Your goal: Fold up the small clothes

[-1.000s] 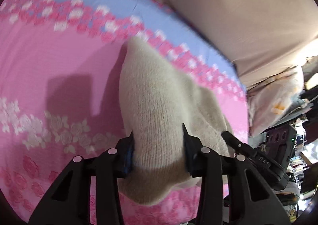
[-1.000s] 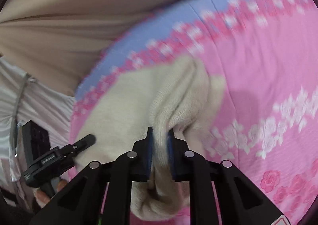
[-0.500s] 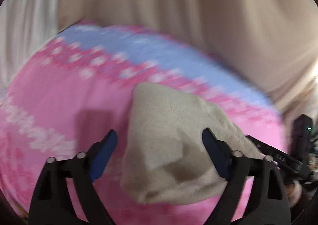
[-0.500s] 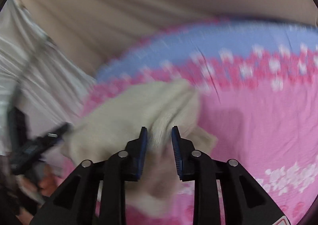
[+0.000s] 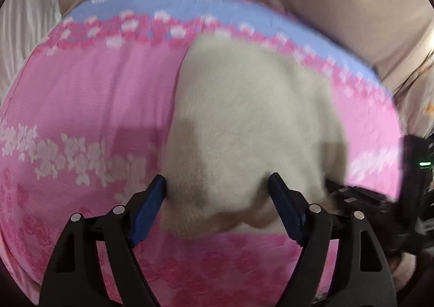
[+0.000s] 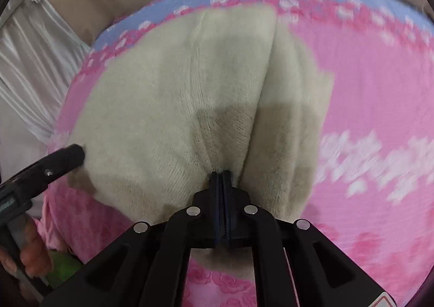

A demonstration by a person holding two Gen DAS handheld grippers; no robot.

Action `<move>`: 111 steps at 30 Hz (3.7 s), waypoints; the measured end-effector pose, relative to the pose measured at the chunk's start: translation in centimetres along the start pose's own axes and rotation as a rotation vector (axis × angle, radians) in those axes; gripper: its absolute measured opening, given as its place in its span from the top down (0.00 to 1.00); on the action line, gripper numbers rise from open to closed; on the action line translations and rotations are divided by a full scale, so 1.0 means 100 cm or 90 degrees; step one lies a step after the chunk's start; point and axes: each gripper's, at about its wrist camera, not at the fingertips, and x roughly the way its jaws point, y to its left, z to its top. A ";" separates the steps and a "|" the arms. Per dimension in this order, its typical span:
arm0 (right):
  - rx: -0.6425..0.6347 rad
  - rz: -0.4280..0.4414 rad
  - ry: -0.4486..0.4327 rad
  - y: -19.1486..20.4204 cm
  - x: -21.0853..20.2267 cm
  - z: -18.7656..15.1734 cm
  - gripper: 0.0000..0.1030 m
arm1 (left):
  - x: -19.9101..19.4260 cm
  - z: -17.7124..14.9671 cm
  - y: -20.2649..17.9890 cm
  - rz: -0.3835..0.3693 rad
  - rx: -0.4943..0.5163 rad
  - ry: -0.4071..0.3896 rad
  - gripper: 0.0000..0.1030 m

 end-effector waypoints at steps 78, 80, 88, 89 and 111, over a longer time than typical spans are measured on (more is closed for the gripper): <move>-0.006 -0.261 -0.133 0.041 -0.096 -0.041 0.30 | -0.056 -0.045 -0.059 0.105 0.040 -0.139 0.08; -0.006 -0.260 -0.133 0.042 -0.096 -0.043 0.30 | -0.056 -0.046 -0.058 0.109 0.038 -0.136 0.08; -0.003 -0.261 -0.134 0.042 -0.097 -0.044 0.30 | -0.056 -0.048 -0.055 0.127 0.027 -0.136 0.08; -0.004 -0.261 -0.133 0.042 -0.096 -0.044 0.30 | -0.057 -0.048 -0.056 0.124 0.029 -0.137 0.08; -0.013 -0.259 -0.129 0.051 -0.090 -0.042 0.30 | -0.055 -0.047 -0.062 0.126 0.062 -0.143 0.08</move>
